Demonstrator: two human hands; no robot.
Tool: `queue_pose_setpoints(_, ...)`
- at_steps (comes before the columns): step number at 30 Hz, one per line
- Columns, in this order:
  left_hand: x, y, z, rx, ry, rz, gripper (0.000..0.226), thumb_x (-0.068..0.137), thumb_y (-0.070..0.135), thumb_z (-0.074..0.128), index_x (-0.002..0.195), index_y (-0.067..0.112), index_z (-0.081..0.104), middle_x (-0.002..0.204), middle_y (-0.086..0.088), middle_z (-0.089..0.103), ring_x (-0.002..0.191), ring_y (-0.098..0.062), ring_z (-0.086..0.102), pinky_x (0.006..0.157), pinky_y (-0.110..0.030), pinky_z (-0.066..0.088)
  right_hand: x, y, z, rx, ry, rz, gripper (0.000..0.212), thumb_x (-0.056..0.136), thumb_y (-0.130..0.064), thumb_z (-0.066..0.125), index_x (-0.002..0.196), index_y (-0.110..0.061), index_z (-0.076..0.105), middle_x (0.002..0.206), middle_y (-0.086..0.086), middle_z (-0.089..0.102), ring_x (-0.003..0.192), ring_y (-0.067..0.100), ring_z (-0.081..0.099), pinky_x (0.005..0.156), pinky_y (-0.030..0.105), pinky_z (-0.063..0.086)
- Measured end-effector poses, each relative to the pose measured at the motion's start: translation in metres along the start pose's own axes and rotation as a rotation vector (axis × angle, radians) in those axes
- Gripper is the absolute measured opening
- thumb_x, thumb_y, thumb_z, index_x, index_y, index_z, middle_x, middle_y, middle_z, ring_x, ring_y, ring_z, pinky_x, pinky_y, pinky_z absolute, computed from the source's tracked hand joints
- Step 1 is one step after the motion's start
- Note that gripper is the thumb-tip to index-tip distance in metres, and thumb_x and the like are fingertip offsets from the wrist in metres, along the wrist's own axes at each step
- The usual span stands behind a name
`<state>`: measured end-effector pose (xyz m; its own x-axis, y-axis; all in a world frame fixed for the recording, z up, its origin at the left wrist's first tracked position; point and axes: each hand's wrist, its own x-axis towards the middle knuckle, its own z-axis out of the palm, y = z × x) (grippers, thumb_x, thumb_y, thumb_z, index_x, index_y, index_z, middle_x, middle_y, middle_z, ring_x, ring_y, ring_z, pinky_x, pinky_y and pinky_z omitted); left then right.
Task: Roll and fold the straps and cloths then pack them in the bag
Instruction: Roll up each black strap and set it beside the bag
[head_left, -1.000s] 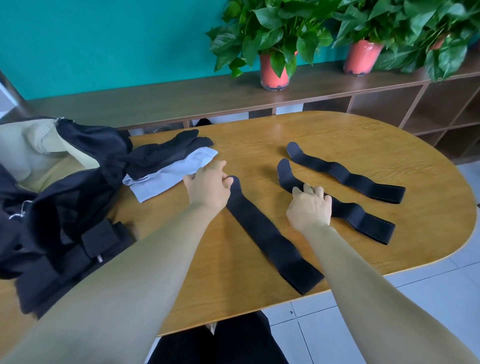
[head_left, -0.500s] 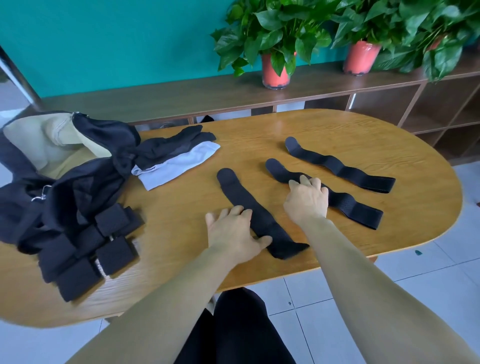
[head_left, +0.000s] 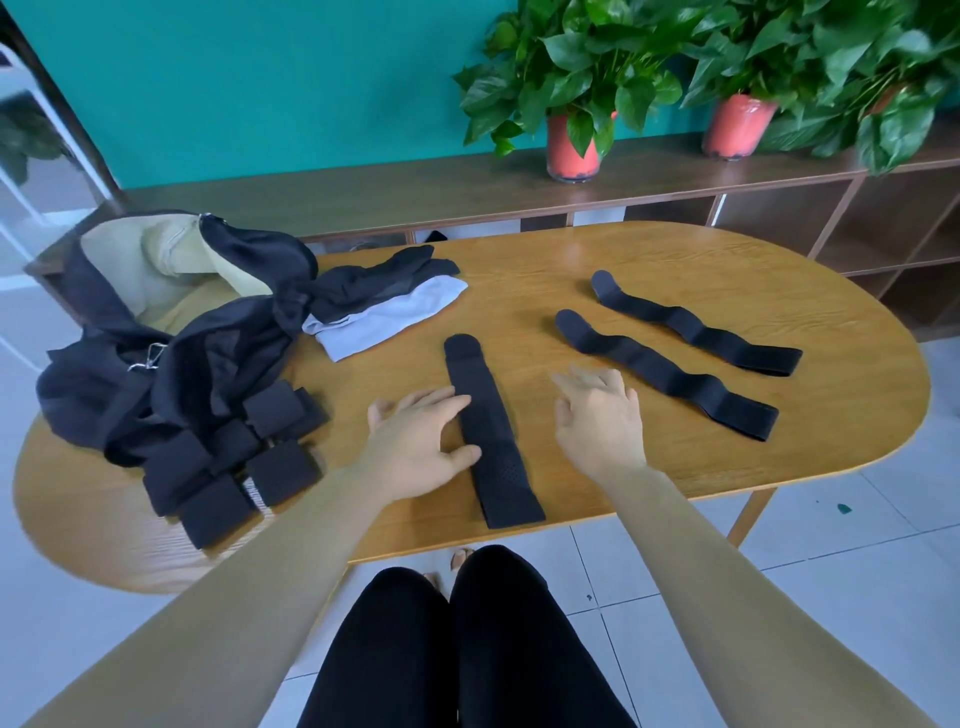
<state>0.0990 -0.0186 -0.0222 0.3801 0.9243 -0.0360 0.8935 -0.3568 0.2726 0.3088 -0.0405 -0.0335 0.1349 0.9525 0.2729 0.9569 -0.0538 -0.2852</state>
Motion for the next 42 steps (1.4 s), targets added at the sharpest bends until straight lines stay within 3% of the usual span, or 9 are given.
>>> queue_pose_setpoints(3,-0.017,-0.001,0.007,-0.087,0.163,0.059,0.038,0.094,0.044,0.05,0.131,0.036,0.05,0.14,0.02,0.046,0.132,-0.004,0.034,0.103,-0.034,0.011,-0.014,-0.004,0.004,0.1,0.076,-0.106,0.034,0.092,-0.011,0.052,0.123,-0.016,0.063,0.129,0.003,0.06,0.122,0.023,0.045,0.09,0.038,0.038)
queue_pose_setpoints(6,-0.03,0.006,0.018,-0.129,0.215,0.104,0.03,0.092,0.048,0.052,0.119,0.037,0.06,0.126,0.023,0.056,0.123,-0.001,0.04,0.095,-0.03,0.012,-0.025,-0.008,0.009,0.205,0.132,-0.216,0.03,0.083,-0.006,0.062,0.11,-0.016,0.071,0.111,-0.001,0.069,0.109,0.022,0.053,0.081,0.036,0.042)
queue_pose_setpoints(11,-0.032,0.003,0.03,0.003,0.169,0.133,0.046,0.083,0.061,0.055,0.122,0.038,0.058,0.13,0.024,0.053,0.126,-0.003,0.037,0.096,-0.035,0.012,-0.035,-0.016,0.011,0.339,0.141,-0.336,0.027,0.068,-0.003,0.058,0.082,-0.019,0.075,0.081,-0.01,0.069,0.094,0.012,0.052,0.075,0.03,0.036)
queue_pose_setpoints(16,-0.027,-0.011,0.029,0.064,0.157,0.108,0.053,0.082,0.062,0.054,0.13,0.038,0.053,0.139,0.025,0.046,0.131,-0.001,0.031,0.098,-0.039,0.01,-0.036,-0.021,0.016,0.324,0.058,-0.386,0.027,0.065,-0.004,0.055,0.072,-0.022,0.074,0.086,-0.014,0.071,0.094,0.014,0.051,0.073,0.03,0.032)
queue_pose_setpoints(20,-0.024,-0.015,0.027,0.063,0.127,0.125,0.057,0.079,0.064,0.056,0.129,0.037,0.053,0.138,0.027,0.046,0.131,0.002,0.028,0.1,-0.039,0.008,-0.028,-0.026,0.028,0.199,-0.098,-0.426,0.04,0.07,-0.006,0.05,0.098,-0.019,0.075,0.109,-0.012,0.069,0.107,0.018,0.048,0.08,0.029,0.028)
queue_pose_setpoints(23,-0.021,-0.015,0.024,0.072,0.102,0.148,0.057,0.079,0.063,0.058,0.129,0.036,0.053,0.138,0.026,0.045,0.132,0.001,0.025,0.102,-0.04,0.006,-0.011,-0.033,0.032,0.099,-0.207,-0.386,0.049,0.082,-0.004,0.047,0.125,-0.021,0.062,0.135,-0.012,0.054,0.125,0.017,0.037,0.093,0.03,0.028)
queue_pose_setpoints(26,-0.021,-0.016,0.023,0.052,0.097,0.179,0.055,0.08,0.06,0.059,0.129,0.039,0.051,0.138,0.026,0.043,0.133,-0.001,0.023,0.103,-0.039,0.003,0.009,-0.037,0.033,0.035,-0.278,-0.334,0.051,0.09,-0.007,0.044,0.137,-0.027,0.05,0.146,-0.015,0.04,0.132,0.013,0.026,0.102,0.029,0.023)
queue_pose_setpoints(37,-0.017,-0.032,0.026,-0.032,0.096,0.297,0.037,0.09,0.046,0.055,0.125,0.037,0.06,0.138,0.021,0.047,0.131,-0.001,0.029,0.103,-0.034,0.005,0.046,-0.039,0.042,0.026,-0.412,-0.208,0.055,0.095,-0.01,0.035,0.142,-0.037,0.038,0.154,-0.017,0.024,0.136,0.011,0.017,0.11,0.03,0.016)
queue_pose_setpoints(42,-0.034,-0.03,0.031,-0.079,0.116,0.323,0.06,0.074,0.057,0.044,0.126,0.032,0.06,0.135,0.02,0.049,0.127,0.002,0.035,0.104,-0.023,-0.001,0.043,-0.037,0.044,0.018,-0.404,-0.214,0.056,0.095,-0.009,0.034,0.143,-0.038,0.036,0.154,-0.017,0.022,0.136,0.012,0.017,0.109,0.031,0.016)
